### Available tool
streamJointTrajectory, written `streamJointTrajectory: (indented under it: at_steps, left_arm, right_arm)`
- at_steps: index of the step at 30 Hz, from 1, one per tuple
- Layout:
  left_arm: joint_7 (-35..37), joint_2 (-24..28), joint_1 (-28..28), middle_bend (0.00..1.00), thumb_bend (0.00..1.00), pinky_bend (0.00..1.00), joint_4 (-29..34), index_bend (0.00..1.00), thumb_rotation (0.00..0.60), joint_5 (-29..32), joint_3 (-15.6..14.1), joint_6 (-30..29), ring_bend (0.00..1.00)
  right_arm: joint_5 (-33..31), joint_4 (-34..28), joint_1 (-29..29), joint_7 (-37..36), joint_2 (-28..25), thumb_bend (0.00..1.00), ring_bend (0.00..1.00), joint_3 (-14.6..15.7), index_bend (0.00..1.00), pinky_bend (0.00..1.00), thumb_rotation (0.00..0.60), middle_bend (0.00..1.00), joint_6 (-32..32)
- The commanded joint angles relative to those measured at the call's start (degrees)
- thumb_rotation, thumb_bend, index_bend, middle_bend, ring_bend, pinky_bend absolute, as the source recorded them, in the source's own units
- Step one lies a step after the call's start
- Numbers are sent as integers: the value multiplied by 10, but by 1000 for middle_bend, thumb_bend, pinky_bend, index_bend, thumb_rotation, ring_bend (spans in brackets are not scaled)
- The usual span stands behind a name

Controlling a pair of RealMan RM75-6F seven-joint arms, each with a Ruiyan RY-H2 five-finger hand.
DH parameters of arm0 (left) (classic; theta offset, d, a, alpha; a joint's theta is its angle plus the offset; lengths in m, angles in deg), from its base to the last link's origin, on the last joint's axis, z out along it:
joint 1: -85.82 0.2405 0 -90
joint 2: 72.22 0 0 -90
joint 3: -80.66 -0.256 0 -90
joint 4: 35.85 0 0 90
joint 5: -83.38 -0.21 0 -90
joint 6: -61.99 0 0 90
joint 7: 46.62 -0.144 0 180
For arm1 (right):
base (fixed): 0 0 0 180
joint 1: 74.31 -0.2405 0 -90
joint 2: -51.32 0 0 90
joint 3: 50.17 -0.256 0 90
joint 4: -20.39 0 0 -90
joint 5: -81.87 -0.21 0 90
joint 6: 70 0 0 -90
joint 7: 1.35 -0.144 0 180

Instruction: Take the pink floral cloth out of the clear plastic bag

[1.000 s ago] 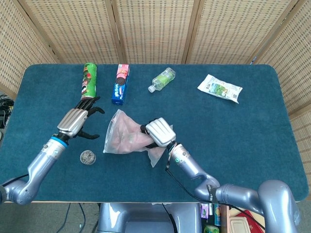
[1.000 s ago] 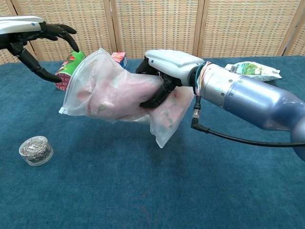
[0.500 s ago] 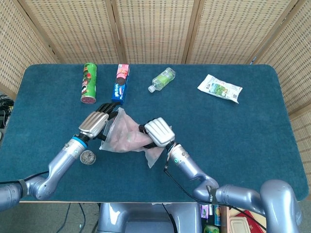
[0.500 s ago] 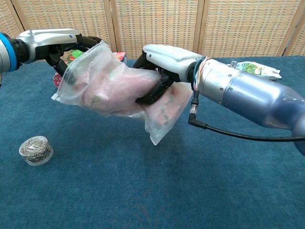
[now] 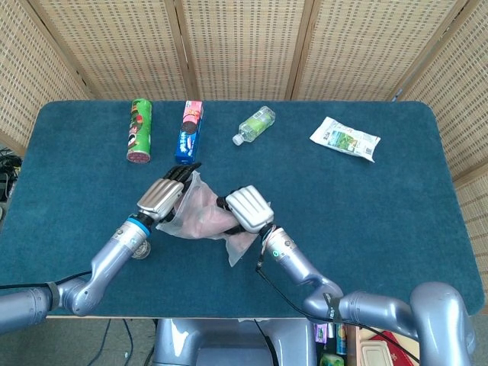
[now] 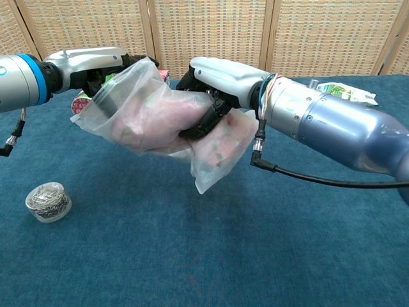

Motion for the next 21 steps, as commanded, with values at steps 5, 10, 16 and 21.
streamJointTrajectory:
  at_steps: [5, 10, 16, 21]
  left_arm:
    - [-3, -5, -11, 0, 308, 0, -4, 595, 600, 14, -2, 8, 0]
    - [-10, -9, -13, 0, 383, 0, -8, 624, 600, 15, -5, -3, 0]
    - [-15, -2, -16, 0, 388, 0, -3, 648, 600, 22, -11, 2, 0]
    - [-18, -6, -19, 0, 389, 0, -10, 652, 600, 21, -16, 2, 0]
  right_arm:
    - [0, -4, 1, 3, -3, 718, 617, 3, 623, 560, 600, 687, 2]
    - [1, -9, 2, 1, -5, 717, 617, 5, 623, 560, 600, 687, 3]
    - [5, -14, 5, -6, -8, 717, 617, 9, 623, 560, 600, 686, 2]
    - [8, -17, 6, -17, -11, 717, 617, 13, 623, 560, 600, 668, -3]
